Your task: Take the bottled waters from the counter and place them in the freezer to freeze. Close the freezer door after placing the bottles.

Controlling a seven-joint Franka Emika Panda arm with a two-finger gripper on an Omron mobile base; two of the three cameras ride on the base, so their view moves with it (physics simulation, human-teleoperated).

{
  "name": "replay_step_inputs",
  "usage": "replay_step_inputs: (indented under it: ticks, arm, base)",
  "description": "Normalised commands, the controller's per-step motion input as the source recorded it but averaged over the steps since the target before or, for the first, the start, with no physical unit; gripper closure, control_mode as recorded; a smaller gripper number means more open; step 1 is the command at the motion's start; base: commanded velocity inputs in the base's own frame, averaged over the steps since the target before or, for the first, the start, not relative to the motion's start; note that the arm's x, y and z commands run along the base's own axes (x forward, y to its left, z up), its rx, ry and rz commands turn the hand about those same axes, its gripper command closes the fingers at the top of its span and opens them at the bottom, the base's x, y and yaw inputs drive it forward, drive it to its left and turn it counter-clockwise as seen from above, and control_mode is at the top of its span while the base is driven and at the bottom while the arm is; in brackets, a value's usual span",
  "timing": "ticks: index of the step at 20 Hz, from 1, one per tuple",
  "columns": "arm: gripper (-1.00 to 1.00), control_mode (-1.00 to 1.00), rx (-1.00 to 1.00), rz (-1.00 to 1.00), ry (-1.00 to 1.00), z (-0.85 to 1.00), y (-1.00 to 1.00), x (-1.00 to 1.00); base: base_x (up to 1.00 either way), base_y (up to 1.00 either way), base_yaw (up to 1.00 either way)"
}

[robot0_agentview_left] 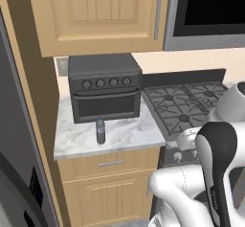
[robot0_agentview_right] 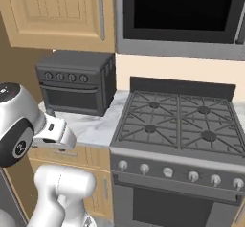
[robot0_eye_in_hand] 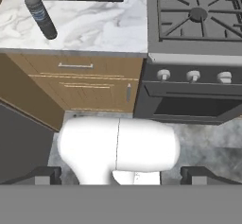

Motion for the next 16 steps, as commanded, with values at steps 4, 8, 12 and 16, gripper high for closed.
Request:
replay_step_inputs:
  ticks: [4,8,12,16]
  arm:
    - [-1.0,1.0,0.0,0.0,0.0,0.0,0.0,0.0]
    - [-1.0,1.0,0.0,0.0,0.0,0.0,0.0,0.0]
    - [-1.0,1.0,0.0,0.0,0.0,0.0,0.0,0.0]
    - [-1.0,1.0,0.0,0.0,0.0,0.0,0.0,0.0]
  base:
    - [0.43,-0.17,0.0]
    - [0.32,-0.16,0.0]
    - [0.37,-0.18,0.0]
    - [0.0,0.0,0.0]
